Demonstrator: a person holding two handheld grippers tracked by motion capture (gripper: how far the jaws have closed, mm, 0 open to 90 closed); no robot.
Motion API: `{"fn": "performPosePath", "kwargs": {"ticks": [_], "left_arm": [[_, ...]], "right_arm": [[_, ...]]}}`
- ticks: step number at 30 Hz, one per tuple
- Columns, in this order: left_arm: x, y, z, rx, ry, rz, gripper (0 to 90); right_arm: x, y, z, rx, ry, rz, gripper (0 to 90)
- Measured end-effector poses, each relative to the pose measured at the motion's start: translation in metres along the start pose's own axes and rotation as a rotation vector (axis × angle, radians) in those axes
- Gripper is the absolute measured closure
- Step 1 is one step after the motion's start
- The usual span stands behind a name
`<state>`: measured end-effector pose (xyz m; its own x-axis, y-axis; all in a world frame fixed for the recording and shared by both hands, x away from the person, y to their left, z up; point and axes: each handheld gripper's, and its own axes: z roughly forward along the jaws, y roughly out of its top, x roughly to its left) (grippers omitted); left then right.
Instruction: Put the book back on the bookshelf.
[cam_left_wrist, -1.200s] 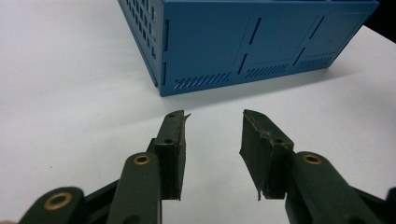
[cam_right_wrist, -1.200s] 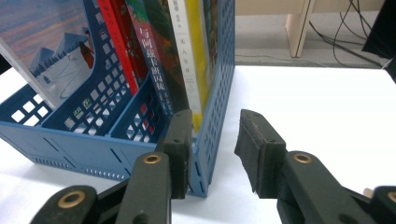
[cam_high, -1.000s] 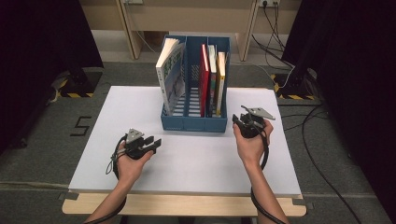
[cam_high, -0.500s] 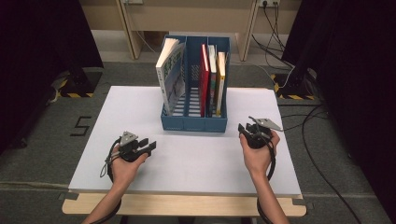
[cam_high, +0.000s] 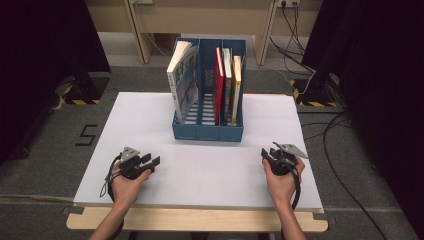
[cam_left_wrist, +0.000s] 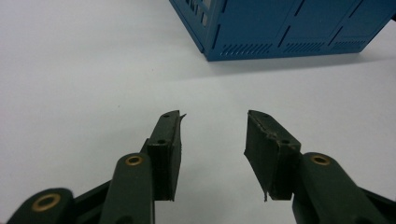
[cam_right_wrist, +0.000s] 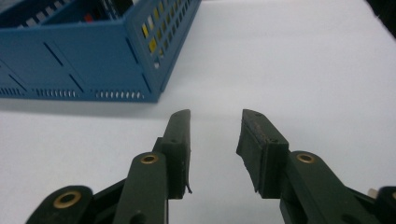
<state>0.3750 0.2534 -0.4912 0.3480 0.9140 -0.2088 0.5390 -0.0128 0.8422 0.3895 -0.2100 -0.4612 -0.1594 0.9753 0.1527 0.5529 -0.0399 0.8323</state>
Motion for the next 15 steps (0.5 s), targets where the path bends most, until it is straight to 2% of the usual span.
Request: {"fn": "performPosePath", "kwargs": {"ticks": [6, 8, 9, 15], "left_arm": [[0.002, -0.005, -0.003, -0.004, 0.004, -0.005, 53.6], [0.002, -0.006, -0.003, -0.009, 0.003, -0.003, 52.7], [0.002, -0.006, -0.004, -0.009, 0.002, -0.003, 52.4], [-0.001, -0.008, -0.004, -0.006, -0.003, 0.002, 51.9]], "right_arm": [[-0.003, -0.018, 0.001, -0.026, -0.003, 0.017, 63.7], [-0.003, -0.019, 0.001, -0.017, 0.014, 0.010, 62.5], [-0.002, -0.019, 0.000, -0.022, 0.011, 0.024, 62.2], [-0.003, -0.021, 0.001, -0.025, 0.010, 0.010, 60.6]]}}
